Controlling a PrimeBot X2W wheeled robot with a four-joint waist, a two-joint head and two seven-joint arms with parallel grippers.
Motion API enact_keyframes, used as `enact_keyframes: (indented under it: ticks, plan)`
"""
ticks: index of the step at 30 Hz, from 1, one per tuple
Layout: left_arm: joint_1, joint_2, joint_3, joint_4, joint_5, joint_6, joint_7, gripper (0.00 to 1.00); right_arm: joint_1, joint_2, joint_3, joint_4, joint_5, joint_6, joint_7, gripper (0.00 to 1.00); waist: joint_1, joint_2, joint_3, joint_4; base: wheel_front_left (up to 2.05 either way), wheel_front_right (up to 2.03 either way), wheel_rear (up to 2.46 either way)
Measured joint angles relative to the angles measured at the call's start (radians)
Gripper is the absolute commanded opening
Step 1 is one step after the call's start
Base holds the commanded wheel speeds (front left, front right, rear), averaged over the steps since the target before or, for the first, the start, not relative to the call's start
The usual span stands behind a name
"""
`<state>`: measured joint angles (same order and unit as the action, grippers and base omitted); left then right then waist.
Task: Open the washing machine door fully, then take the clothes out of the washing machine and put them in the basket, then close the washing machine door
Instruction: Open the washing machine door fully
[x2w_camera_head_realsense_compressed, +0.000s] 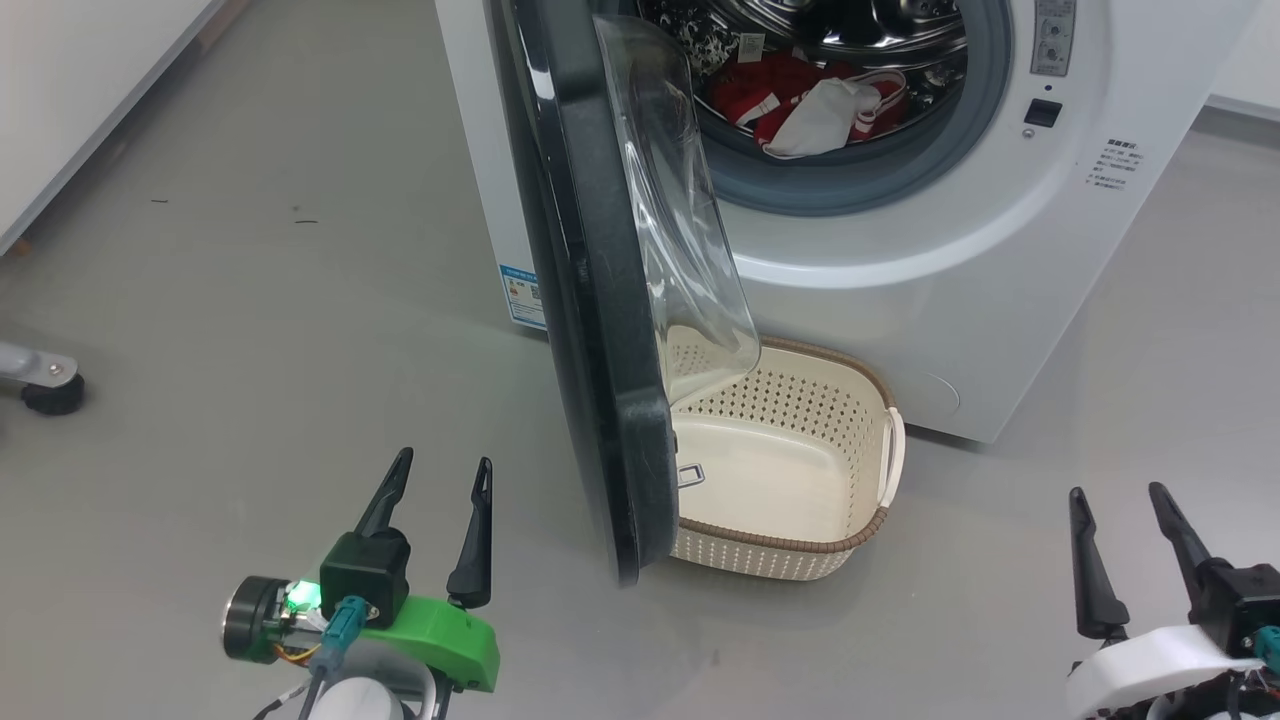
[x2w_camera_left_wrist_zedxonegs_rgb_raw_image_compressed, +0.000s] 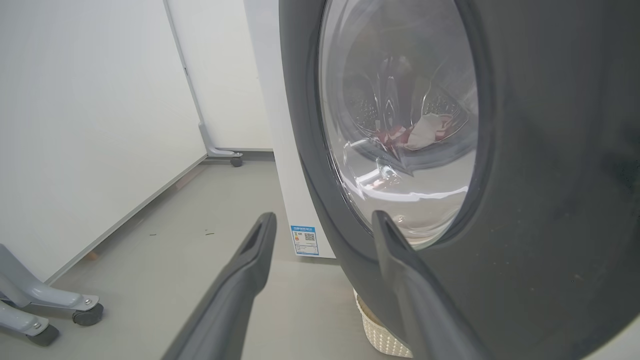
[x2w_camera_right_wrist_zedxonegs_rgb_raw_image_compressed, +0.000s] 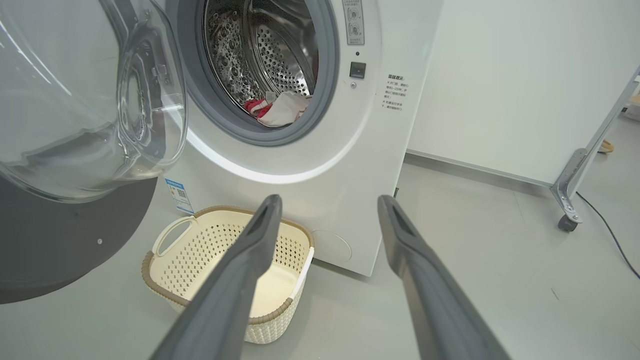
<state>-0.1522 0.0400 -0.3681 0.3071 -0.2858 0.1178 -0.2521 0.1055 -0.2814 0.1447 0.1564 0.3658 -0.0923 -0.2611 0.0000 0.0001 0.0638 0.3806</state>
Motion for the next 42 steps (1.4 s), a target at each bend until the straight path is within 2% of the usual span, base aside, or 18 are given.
enact_keyframes:
  ticks: [12,28,29,30,31,42]
  plan:
    - [0.001,0.000,0.008,0.000,0.000,0.000,0.000,1.00,0.037,0.092,0.021,-0.071,-0.052,-0.008,0.002,1.00,0.0000,0.0000,0.007,-0.013,0.00,0.00,0.00]
    - [0.001,0.000,0.007,0.001,-0.001,0.000,0.000,1.00,0.072,0.120,0.017,-0.086,-0.087,-0.009,0.002,1.00,0.0000,0.0000,0.000,-0.015,0.00,0.00,0.00]
    - [0.001,0.000,0.007,0.001,-0.001,0.000,0.000,0.98,0.072,0.120,0.017,-0.086,-0.088,-0.009,0.002,1.00,0.0000,0.0000,0.000,-0.016,0.00,0.00,0.00]
    - [0.001,0.000,0.008,0.003,-0.001,0.000,0.000,0.36,0.072,0.121,0.016,-0.087,-0.092,-0.009,0.002,1.00,0.0000,0.0000,-0.001,-0.016,0.00,0.00,0.00]
    - [0.002,0.000,0.008,0.004,-0.001,0.000,0.000,0.00,0.072,0.121,0.015,-0.088,-0.097,-0.009,0.002,1.00,0.0000,0.0000,-0.002,-0.016,0.00,0.00,0.00]
    - [0.005,0.000,0.007,0.019,-0.002,0.000,0.000,0.00,0.081,0.128,0.005,-0.098,-0.115,-0.009,0.002,1.00,0.0000,0.0000,-0.013,-0.021,0.00,0.00,0.00]
